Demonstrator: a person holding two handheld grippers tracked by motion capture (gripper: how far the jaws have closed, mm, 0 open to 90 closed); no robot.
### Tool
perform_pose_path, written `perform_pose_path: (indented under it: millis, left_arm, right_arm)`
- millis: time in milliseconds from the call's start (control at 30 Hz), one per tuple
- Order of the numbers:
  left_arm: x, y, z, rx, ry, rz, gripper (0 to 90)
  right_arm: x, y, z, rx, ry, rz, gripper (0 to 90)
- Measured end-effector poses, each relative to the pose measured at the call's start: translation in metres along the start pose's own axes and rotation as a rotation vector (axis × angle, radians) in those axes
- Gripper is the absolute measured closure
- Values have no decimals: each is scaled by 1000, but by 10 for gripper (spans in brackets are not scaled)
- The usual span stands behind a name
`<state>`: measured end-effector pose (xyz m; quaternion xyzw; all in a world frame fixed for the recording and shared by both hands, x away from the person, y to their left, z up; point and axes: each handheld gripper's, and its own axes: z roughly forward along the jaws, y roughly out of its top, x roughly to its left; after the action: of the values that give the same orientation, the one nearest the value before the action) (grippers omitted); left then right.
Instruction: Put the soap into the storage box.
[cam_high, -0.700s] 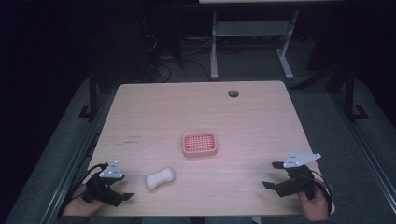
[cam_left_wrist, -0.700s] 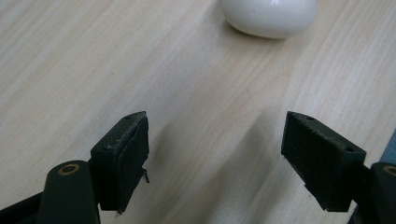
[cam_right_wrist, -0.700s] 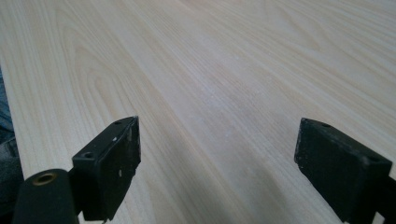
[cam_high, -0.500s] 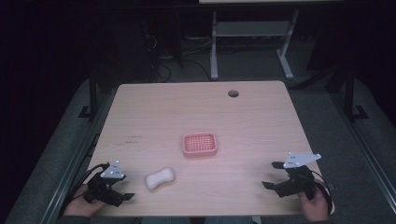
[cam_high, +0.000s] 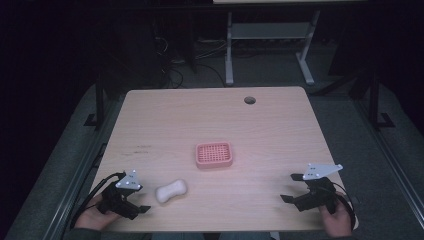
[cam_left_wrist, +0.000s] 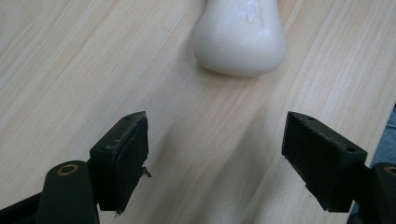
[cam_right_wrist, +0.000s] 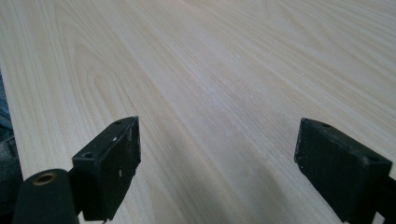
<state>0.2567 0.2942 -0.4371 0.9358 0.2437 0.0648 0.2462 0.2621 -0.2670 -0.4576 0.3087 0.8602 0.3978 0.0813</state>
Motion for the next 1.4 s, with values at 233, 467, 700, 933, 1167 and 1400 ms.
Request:
perform_pose_path:
  millis: [233, 467, 700, 933, 1167, 1400]
  left_arm:
    - [-1, 12, 3, -5, 0, 30, 226]
    - [-2, 17, 4, -10, 1, 39, 225]
    - [-3, 22, 4, -15, 2, 47, 226]
    - [-3, 27, 5, -12, 8, 54, 226]
    - [-4, 32, 8, -4, 4, 65, 230]
    - [-3, 39, 13, 5, -3, 78, 232]
  right_arm:
    - [0, 0, 1, 7, 4, -3, 142]
    - [0, 0, 0, 6, 2, -3, 141]
    - [0, 0, 1, 13, 1, 0, 142]
    - [0, 1, 1, 12, 3, -4, 142]
    - [0, 1, 2, 8, 4, -7, 142]
    - [0, 1, 2, 9, 5, -6, 142]
